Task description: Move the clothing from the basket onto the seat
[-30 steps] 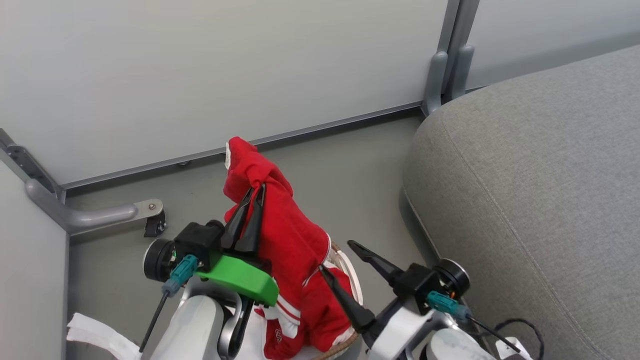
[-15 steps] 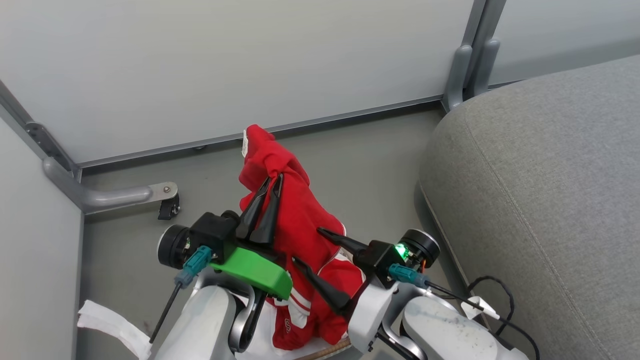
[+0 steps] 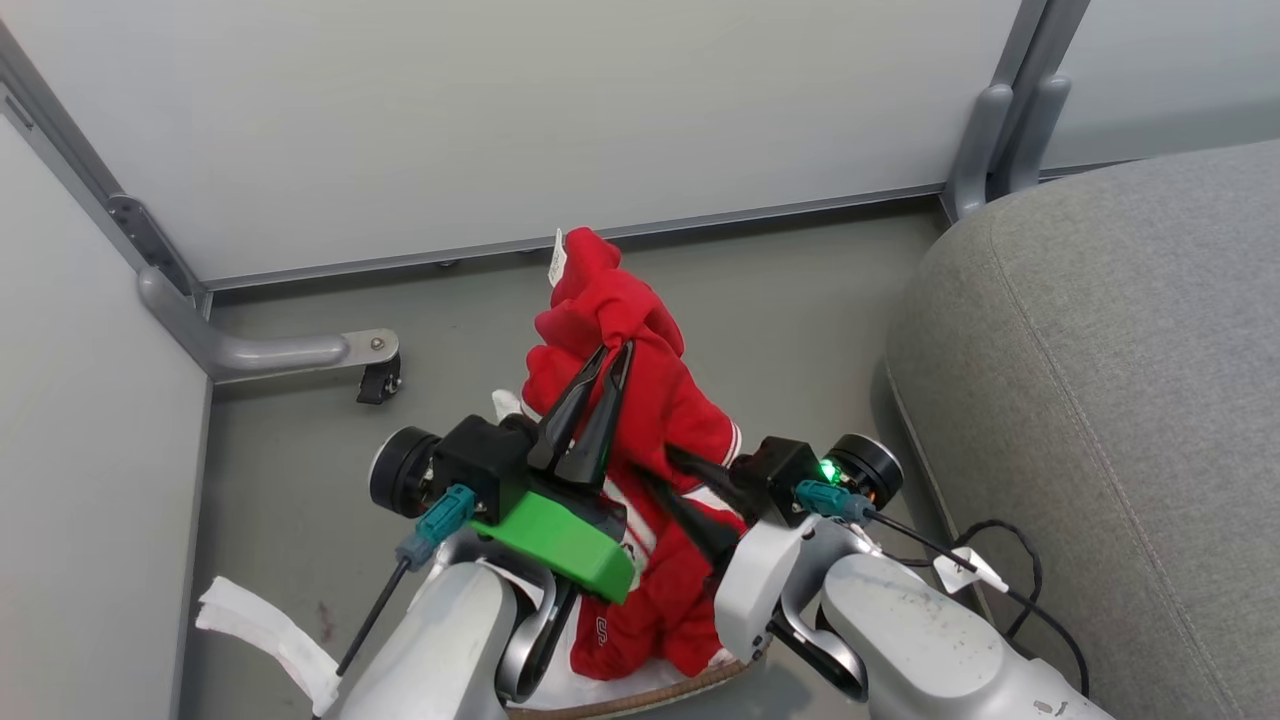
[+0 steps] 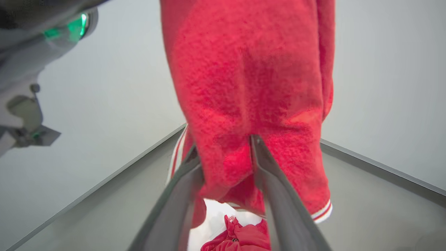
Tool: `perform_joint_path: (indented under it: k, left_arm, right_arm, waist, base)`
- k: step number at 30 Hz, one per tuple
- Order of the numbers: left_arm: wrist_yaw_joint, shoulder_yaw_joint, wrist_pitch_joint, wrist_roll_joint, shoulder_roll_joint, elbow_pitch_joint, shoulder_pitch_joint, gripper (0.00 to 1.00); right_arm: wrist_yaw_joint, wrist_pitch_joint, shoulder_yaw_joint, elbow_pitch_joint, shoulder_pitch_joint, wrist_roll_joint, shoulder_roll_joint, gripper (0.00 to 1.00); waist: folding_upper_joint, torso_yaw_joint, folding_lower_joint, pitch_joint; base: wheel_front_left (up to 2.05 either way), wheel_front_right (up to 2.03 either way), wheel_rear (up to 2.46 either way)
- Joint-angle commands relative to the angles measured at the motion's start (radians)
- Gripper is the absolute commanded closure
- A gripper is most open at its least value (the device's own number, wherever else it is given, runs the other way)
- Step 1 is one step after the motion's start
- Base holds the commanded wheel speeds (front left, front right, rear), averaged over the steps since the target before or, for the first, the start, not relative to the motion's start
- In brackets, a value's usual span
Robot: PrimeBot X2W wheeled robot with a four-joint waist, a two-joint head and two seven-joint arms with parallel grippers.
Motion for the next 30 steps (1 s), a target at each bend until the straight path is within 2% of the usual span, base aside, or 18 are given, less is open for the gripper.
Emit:
perform_joint_path:
  k: [1,18,19,20,25,30]
  left_arm:
    - [0.005,-0.004,-0.004,-0.002,0.002,-0.004,-0.018,1.0]
    - [0.016,0.008,-0.004,0.018,0.002,0.01,-0.016,1.0]
    - [0.021,0.013,-0.004,0.022,0.002,0.007,-0.015,0.42]
    - [0.026,0.016,-0.004,0.029,0.002,0.004,-0.015,0.0]
    - [0.028,0.031,-0.003,0.038,0.002,0.009,-0.002,0.0]
    - [0.024,0.061,-0.003,0.069,0.002,0.025,0.019,0.0]
  right_arm:
    - [-0.001,-0.002,-0.001,0.008,-0.016,0.009,-0.004,1.0]
    - [-0.001,-0.002,-0.005,0.006,-0.01,0.0,-0.004,1.0]
    - [-0.001,-0.002,-0.003,0.004,-0.012,-0.002,-0.004,1.0]
    - [-0.001,-0.002,-0.003,0.003,-0.012,-0.003,-0.004,1.0]
    - [-0.001,-0.002,-0.02,-0.015,0.003,-0.013,-0.004,1.0]
    - [-0.001,-0.002,-0.044,-0.042,0.029,-0.036,-0.003,1.0]
  waist:
    - [0.0,0.004,0.0001,0.003]
    - [0.0,-0.016,0.0001,0.01]
    - [0.0,-0.021,0.0001,0.009]
    - [0.0,-0.024,0.0001,0.009]
    - [0.0,-0.066,0.0001,0.008]
    - [0.0,-0.154,0.0001,0.004]
  base:
    - [0.0,0.0,0.0]
    - [0.0,0.0,0.0]
    - [0.0,0.0,0.0]
    - [0.0,0.0,0.0]
    - [0.0,0.0,0.0]
    - [0.0,0.0,0.0]
